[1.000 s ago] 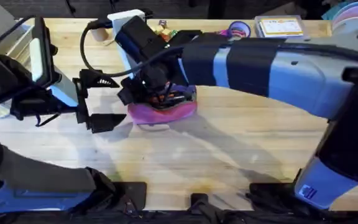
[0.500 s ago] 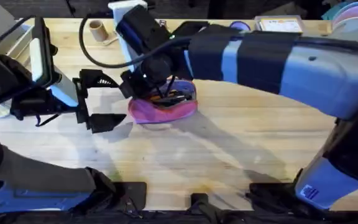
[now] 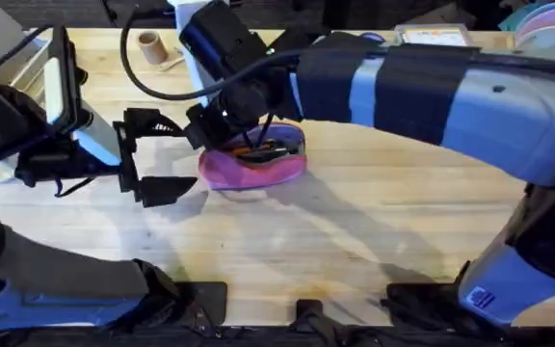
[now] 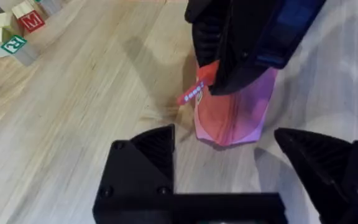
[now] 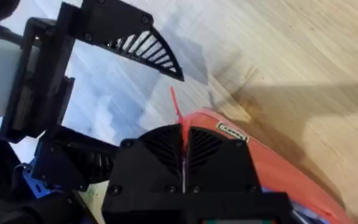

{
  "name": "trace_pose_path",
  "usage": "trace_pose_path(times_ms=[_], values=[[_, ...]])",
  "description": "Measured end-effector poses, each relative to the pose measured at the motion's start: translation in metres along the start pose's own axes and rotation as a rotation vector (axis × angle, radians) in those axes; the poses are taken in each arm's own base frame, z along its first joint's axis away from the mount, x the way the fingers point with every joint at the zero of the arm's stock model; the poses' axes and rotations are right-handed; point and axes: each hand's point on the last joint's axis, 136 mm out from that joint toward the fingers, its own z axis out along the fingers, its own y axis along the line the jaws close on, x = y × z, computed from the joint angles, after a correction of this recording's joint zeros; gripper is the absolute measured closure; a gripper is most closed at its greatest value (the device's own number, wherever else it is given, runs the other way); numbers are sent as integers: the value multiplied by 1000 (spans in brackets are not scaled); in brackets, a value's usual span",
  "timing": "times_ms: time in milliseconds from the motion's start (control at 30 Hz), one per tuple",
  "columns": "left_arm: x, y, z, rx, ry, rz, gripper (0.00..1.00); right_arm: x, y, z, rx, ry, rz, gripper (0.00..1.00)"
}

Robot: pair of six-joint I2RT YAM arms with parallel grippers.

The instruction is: Unzip the bag, pick up the pens from the table one at a time and place them inside, then zip the bag closed.

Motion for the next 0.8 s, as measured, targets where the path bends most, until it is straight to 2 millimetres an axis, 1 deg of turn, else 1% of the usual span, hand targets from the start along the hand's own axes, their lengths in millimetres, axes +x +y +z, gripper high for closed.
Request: trace_pose_path(times_ms=[267,433,633,800], values=[[-4,-7,0,22,-12,-43,7,-1,1,-2,-1,-5,-1,971],[-7,-9,4,40,-16,-61,7,-1,1,-2,-1,-5,-1,970],[-13,-15,17,97,-17,-36,7,-1,1,-2,-1,-5,-1,971],[-9,-18,29,143,-27,-48,7,-1,1,-2,-1,-5,-1,971]])
